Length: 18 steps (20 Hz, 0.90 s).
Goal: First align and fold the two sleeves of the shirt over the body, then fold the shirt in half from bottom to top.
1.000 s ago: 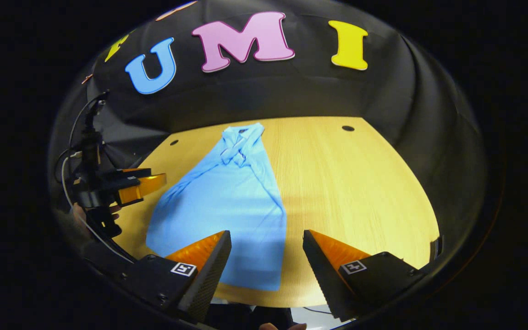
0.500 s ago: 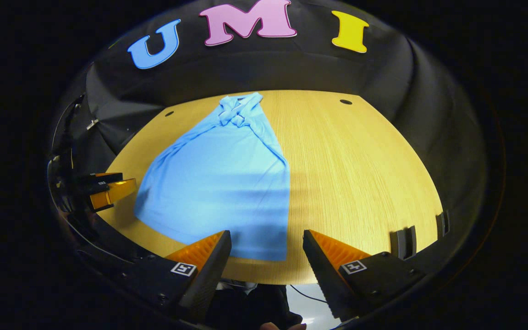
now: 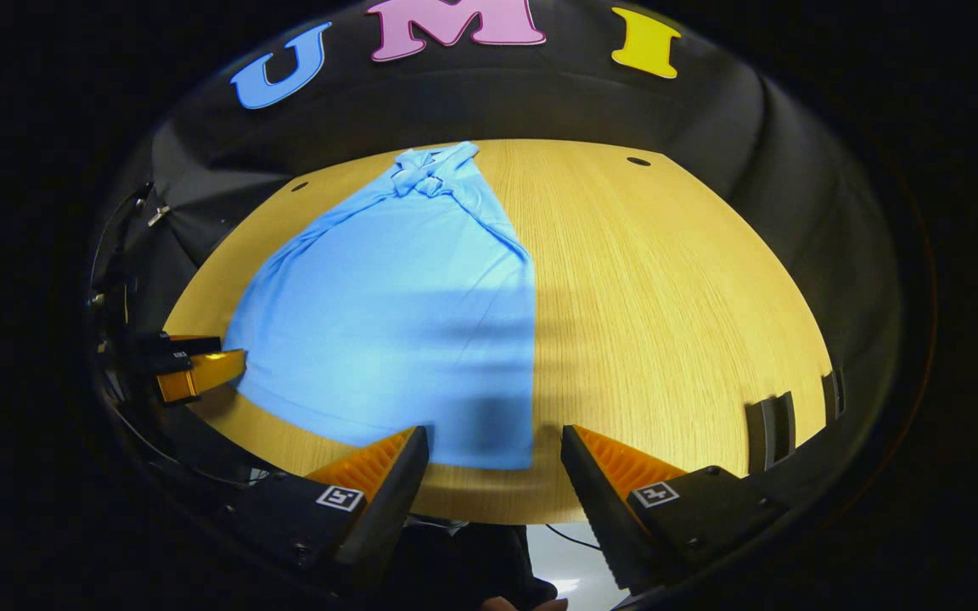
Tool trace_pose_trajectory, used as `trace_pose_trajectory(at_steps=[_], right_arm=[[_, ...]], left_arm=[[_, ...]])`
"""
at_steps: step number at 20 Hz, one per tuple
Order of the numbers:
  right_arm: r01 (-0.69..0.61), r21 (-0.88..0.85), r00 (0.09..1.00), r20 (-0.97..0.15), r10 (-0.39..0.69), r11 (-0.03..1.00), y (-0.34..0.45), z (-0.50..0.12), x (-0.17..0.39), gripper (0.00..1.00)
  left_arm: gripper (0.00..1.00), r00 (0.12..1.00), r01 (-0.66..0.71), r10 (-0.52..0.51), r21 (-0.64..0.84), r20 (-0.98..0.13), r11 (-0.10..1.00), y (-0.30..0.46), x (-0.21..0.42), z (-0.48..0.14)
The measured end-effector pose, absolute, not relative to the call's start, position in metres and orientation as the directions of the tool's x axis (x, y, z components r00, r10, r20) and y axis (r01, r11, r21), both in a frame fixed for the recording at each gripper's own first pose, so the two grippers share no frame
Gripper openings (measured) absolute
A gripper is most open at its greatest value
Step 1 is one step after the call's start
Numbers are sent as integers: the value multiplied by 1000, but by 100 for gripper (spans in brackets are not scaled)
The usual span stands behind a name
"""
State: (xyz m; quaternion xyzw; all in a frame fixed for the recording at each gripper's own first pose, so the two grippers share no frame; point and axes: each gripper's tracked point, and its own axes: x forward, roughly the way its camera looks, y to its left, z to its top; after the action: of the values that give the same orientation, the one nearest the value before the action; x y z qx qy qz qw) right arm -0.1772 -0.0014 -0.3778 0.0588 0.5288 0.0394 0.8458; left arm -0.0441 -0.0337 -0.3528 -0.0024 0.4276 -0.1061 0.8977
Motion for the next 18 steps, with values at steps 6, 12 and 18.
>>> trace_pose_trajectory(at_steps=[6,12,18], right_arm=[[-66,112,438,-889,129,992,6,-385,-181,99],[-109,143,454,-873,178,984,25,-384,-171,37],[-61,204,471,-857,209,977,29,-385,-164,5]], left_arm=[[88,596,190,-192,-95,-779,977,-37,-42,-354],[36,586,254,-250,-118,-771,960,-61,-44,-352],[7,608,186,-235,-151,-759,971,-63,-41,-349]])
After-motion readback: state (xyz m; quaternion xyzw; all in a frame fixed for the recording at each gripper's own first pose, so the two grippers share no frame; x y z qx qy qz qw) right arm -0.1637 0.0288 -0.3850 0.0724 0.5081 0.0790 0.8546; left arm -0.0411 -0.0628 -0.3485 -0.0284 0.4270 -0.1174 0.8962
